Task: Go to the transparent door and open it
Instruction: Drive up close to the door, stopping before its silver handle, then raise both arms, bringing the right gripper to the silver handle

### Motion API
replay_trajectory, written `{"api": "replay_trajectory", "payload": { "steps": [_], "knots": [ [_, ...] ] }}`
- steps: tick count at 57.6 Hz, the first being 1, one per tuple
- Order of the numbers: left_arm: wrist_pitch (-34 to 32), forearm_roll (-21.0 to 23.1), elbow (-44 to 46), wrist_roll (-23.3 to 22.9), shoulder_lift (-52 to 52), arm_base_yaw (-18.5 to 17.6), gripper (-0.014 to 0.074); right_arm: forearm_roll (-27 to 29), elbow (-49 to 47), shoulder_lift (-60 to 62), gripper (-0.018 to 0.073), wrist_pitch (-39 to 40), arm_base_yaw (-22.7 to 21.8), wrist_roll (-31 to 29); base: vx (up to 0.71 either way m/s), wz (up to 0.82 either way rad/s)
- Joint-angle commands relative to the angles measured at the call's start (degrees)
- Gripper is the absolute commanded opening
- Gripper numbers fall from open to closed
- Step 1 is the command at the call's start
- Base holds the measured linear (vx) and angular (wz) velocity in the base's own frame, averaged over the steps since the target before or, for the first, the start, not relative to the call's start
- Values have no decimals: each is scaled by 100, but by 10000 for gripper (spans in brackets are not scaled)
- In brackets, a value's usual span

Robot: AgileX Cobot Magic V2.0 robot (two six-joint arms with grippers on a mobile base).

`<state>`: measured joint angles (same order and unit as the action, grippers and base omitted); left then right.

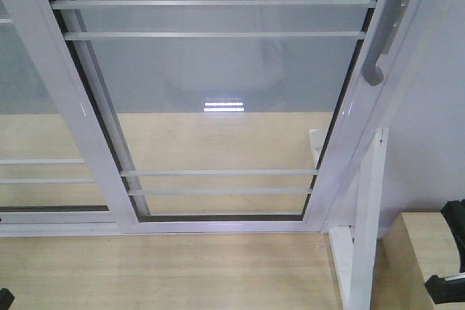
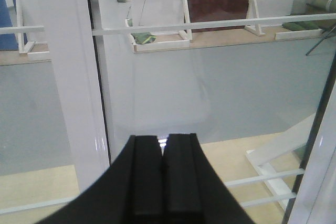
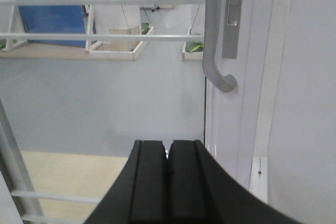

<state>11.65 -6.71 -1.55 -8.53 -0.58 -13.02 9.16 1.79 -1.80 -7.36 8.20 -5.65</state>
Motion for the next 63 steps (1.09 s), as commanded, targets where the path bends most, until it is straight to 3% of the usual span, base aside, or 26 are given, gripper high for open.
{"api": "replay_trajectory", "payload": {
  "steps": [1, 4, 15, 25, 34, 48, 63],
  "knots": [
    [-752, -72, -131, -36, 108, -20, 0, 104, 65, -104, -4, 736, -5, -33, 0, 0],
    [-1050, -241, -131, -42, 108, -20, 0, 21, 65, -104, -4, 1062, -13, -197, 0, 0],
    [-2021, -224, -86, -105, 142, -20, 0, 13, 37, -104, -4, 2149, -13, -665, 0, 0],
    [-2044, -235, 505, -34, 777, -20, 0, 34, -589, -454, -4, 1951, -13, -952, 0, 0],
    [-2581, -276, 1409, 266, 2355, -20, 0, 104, -1594, -1820, -4, 1913, -13, -1198, 0, 0],
    [-3256, -270, 3154, 237, 5047, -20, 0, 148, -3406, -4555, -4, 1971, -13, -1243, 0, 0],
    [-4078, -271, 4282, 196, 6821, -20, 0, 140, -4462, -6245, -4, 2860, -6, -1186, 0, 0]
  ]
}}
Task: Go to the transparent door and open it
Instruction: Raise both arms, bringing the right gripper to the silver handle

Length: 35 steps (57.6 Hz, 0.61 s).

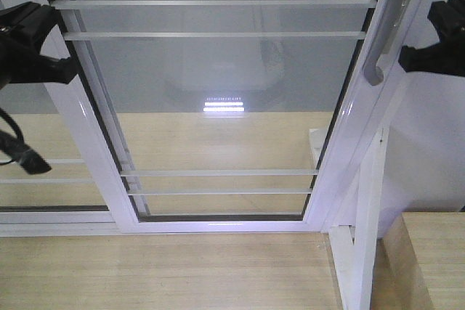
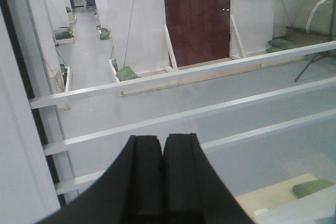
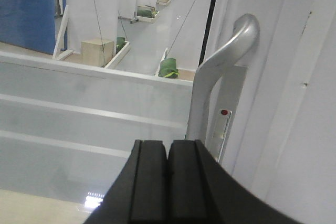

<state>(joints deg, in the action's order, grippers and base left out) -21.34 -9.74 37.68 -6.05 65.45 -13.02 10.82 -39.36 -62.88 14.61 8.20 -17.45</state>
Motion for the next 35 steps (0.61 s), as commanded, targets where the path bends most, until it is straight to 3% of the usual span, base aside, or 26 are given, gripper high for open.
{"api": "replay_trajectory", "payload": {
  "steps": [1, 19, 27, 35],
  "knots": [
    [-871, 32, 392, -51, 282, -20, 0, -34, -364, -187, -4, 664, -6, -18, 0, 0],
    [-1205, 32, 409, -46, 466, -20, 38, -84, -372, -306, 43, 770, -6, -92, 0, 0],
    [-1205, 32, 409, -52, 466, -20, 117, -85, -372, -305, 148, 512, -6, -237, 0, 0],
    [-1152, 32, 409, -250, 466, -20, 272, -79, -372, -305, 314, 397, -6, -251, 0, 0]
  ]
}}
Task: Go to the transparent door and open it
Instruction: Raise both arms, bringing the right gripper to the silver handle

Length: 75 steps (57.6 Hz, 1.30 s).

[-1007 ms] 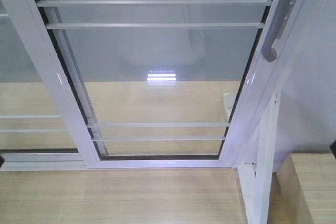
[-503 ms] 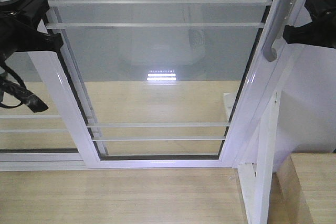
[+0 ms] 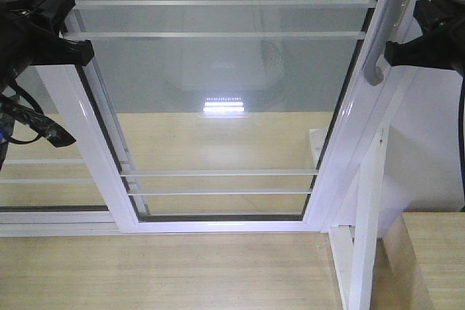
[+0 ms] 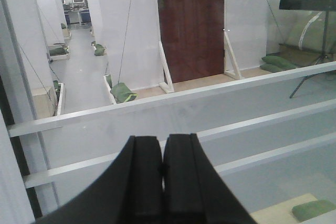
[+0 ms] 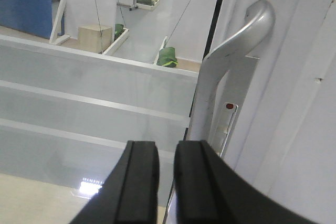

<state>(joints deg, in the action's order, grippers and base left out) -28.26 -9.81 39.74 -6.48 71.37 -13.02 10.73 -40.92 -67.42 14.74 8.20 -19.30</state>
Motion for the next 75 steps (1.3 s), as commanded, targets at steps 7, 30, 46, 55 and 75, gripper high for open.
{"api": "replay_trajectory", "payload": {
  "steps": [7, 30, 46, 55, 75],
  "knots": [
    [-317, 38, 203, -424, -127, -20, 435, -70, -217, 149, 477, 465, -6, -66, 0, 0],
    [-42, 38, 203, -422, -127, -20, 620, 390, -222, -528, 540, 1072, -355, 61, 0, 0],
    [320, 38, 203, -422, -127, -20, 587, -552, -524, -1516, 477, 1500, -695, 676, 0, 0],
    [712, 38, 203, -416, -127, -20, 587, -1073, -1016, -2050, 473, 1570, -696, 1085, 0, 0],
    [777, 38, 203, -412, -127, -20, 587, -1127, -1819, -2821, 470, 1703, -696, 1293, 0, 0]
  ]
}}
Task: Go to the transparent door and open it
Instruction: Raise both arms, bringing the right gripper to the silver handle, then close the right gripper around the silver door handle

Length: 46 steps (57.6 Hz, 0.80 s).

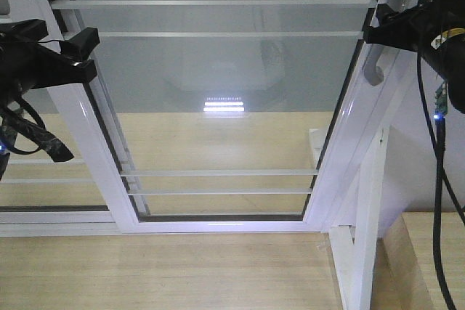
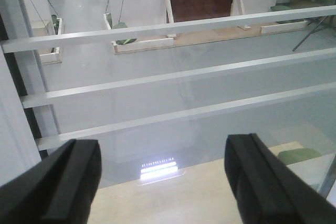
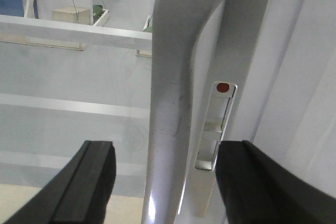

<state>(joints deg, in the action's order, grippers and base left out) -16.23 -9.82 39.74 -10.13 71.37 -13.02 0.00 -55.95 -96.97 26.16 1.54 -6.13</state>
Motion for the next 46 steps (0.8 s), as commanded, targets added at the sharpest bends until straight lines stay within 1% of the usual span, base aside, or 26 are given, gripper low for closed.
{"api": "replay_trajectory", "payload": {
  "steps": [1, 17, 24, 27, 31, 40, 44, 46],
  "knots": [
    [-432, 40, 203, -47, -127, -20, 587, -54, -336, 111, 470, 587, -29, -25, 0, 0],
    [-432, 40, 203, -47, -127, -20, 587, -54, -728, -326, 470, 755, -29, -25, 0, 0],
    [-437, 40, 203, -47, -127, -20, 587, -61, -829, -470, 438, 798, -29, -25, 0, 0],
    [-437, 40, 203, -47, -127, -20, 587, -76, -835, -486, 399, 819, -29, -25, 0, 0],
    [-437, 40, 203, -47, -127, -20, 587, -188, -835, -486, 319, 819, -29, -25, 0, 0],
    [-449, 40, 203, -47, -127, -20, 587, -701, -835, -486, 137, 834, -13, 70, 0, 0],
    [-474, 40, 203, -47, -127, -20, 587, -839, -835, -486, 79, 834, -13, 182, 0, 0],
    [-474, 40, 203, -47, -127, -20, 587, -854, -835, -486, 66, 824, -13, 224, 0, 0]
  ]
}}
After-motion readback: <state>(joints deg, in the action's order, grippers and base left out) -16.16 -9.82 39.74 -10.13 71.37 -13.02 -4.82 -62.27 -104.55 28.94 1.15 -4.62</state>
